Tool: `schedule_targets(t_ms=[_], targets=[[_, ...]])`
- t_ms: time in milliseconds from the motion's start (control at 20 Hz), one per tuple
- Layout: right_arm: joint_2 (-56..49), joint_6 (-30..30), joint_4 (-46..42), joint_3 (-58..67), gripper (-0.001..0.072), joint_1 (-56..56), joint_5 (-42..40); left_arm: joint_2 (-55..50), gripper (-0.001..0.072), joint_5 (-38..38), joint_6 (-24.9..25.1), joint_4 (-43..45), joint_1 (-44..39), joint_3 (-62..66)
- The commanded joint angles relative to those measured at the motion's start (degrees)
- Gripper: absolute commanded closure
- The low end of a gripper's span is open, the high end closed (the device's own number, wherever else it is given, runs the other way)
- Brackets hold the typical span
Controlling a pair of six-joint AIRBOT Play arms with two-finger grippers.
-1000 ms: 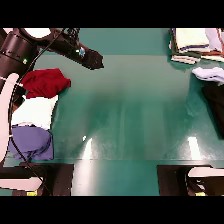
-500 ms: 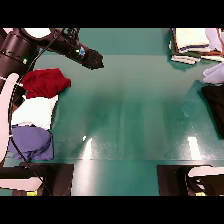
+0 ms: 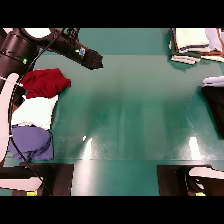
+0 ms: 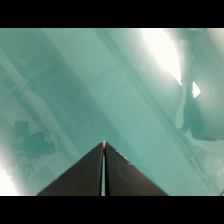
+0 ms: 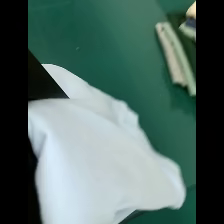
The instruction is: Fold the shirts.
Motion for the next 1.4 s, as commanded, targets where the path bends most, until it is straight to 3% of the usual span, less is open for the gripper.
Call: schedule_targets(t_ms=[0, 50, 100, 150, 200, 250, 550, 900, 950, 1100, 1150, 1350], targets=[[4.9, 0.1, -8.6, -8.3, 0.0692, -4.0, 3.9, 0.0, 0.0676, 0.0, 0.3, 0.3, 0.0, 0.0], [6.4, 0.1, -11.0, -10.9, 0.0687, -5.3, 5.1, 0.0, 0.0676, 0.0, 0.3, 0.3, 0.0, 0.0], [7.8, 0.2, -13.5, -13.7, 0.0603, -6.6, 5.9, 0.0, 0.0676, 0.0, 0.3, 0.5, 0.0, 0.0], [9.0, 0.4, -15.3, -16.5, 0.036, -7.8, 6.0, 0.0, 0.0676, 0.1, 0.2, 0.5, 0.0, 0.0], [10.0, 0.8, -16.8, -19.1, 0.0179, -9.1, 6.1, 0.0, 0.0676, 0.3, 0.2, 0.5, 0.0, 0.0], [10.8, 1.9, -18.1, -21.6, 0.0171, -10.4, 6.0, 0.0, 0.0676, 0.2, 0.2, 0.4, 0.0, 0.0], [13.3, 3.1, -14.3, -27.5, 0.0184, -8.8, 3.8, 0.0, 0.0676, 0.2, 0.2, 0.4, 0.0, 0.0], [13.3, 3.1, 5.0, -27.5, 0.0186, 15.9, 4.1, 0.0, 0.0676, 0.2, 0.2, 0.1, 0.0, 0.0], [13.3, 3.1, 5.0, -27.5, 0.0231, 20.1, 3.7, 0.0, 0.0676, 0.2, 0.2, 0.1, 0.0, 0.0], [13.3, 3.0, 4.8, -27.5, 0.0599, 32.0, 3.7, 0.0, 0.0676, 0.2, 0.2, 0.1, 0.0, 0.0], [13.3, 3.0, 4.7, -27.5, 0.0691, 35.1, 3.7, 0.0, 0.0676, 0.2, 0.2, 0.1, 0.0, 0.0], [13.3, 2.4, 4.5, -27.5, 0.0692, 44.2, 3.7, 0.0, 0.0676, 0.2, 0.2, 0.1, 0.0, 0.0]])
